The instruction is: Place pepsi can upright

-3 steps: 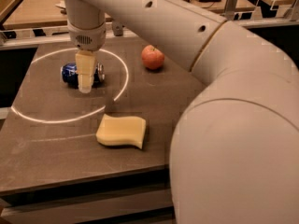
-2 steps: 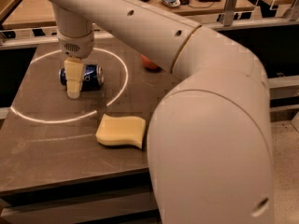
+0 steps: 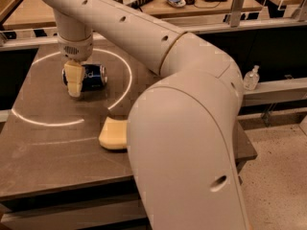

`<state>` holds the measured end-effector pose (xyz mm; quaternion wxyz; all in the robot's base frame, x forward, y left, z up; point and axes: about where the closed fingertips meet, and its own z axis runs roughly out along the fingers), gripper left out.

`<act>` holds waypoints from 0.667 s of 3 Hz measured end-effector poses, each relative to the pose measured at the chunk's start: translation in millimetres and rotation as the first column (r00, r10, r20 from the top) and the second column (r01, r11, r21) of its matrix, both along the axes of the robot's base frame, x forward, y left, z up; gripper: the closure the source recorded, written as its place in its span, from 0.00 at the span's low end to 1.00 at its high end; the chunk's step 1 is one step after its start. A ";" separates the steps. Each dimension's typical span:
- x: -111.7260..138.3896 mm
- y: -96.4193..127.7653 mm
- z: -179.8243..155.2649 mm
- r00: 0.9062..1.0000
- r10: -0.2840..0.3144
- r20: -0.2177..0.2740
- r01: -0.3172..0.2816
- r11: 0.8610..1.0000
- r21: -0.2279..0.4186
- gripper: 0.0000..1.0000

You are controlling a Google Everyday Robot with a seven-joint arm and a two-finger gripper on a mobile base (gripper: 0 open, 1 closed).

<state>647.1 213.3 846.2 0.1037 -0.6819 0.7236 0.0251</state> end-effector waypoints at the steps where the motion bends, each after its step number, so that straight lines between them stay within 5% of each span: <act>1: 5.0 1.3 3.7 1.000 0.015 0.004 -0.015 1.000 -0.021 0.56; 2: 7.0 -1.2 26.9 0.997 0.062 0.042 -0.061 0.998 -0.028 0.78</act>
Offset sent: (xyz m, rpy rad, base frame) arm 0.0043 -0.0133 0.0628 -0.0596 -0.0747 0.1199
